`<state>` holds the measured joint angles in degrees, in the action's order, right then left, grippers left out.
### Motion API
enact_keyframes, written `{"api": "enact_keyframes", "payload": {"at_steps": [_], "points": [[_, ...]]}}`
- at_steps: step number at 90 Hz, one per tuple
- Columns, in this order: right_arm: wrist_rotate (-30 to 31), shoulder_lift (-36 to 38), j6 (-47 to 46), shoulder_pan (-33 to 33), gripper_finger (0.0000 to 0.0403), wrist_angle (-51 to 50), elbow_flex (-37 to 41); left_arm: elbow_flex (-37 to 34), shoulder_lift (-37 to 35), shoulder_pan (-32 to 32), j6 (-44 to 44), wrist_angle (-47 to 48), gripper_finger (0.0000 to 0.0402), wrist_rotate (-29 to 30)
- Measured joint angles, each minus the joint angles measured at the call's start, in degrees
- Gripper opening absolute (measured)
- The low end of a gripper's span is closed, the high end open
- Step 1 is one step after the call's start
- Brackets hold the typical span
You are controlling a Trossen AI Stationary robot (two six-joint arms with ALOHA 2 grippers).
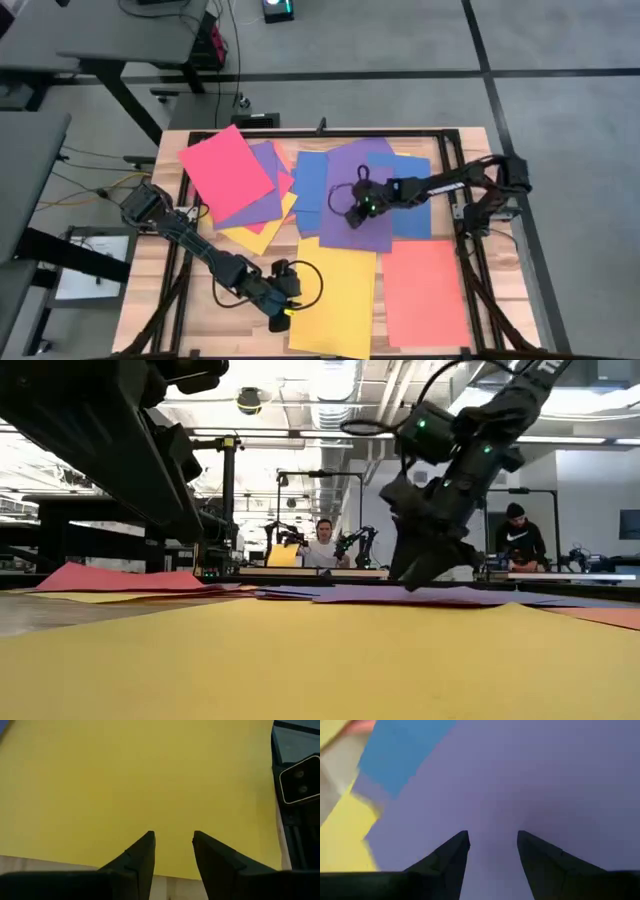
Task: Organize paper
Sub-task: Adjust the violet paper
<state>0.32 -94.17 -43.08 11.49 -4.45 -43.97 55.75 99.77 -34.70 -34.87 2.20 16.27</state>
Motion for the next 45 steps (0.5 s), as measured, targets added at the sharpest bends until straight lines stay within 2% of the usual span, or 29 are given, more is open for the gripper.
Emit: {"api": "enact_keyframes", "payload": {"at_steps": [11,17,29,45], "points": [[-0.45,0.0,1.73,4.34,0.0166,-0.01,0.0,0.0,0.0,0.0,-0.02,0.02,0.0118,0.02],[-3.39,0.29,4.02,5.17,0.0166,-0.02,0.0,0.01,0.0,0.0,-0.02,0.03,0.0118,0.02],[-10.72,0.57,5.91,1.98,0.0166,-0.71,-0.11,0.0,0.0,0.0,0.09,0.07,0.0118,0.02],[-10.81,-2.68,6.04,-0.82,0.0166,-1.76,-0.29,0.0,0.0,0.05,1.06,0.08,0.0118,0.02]]}}
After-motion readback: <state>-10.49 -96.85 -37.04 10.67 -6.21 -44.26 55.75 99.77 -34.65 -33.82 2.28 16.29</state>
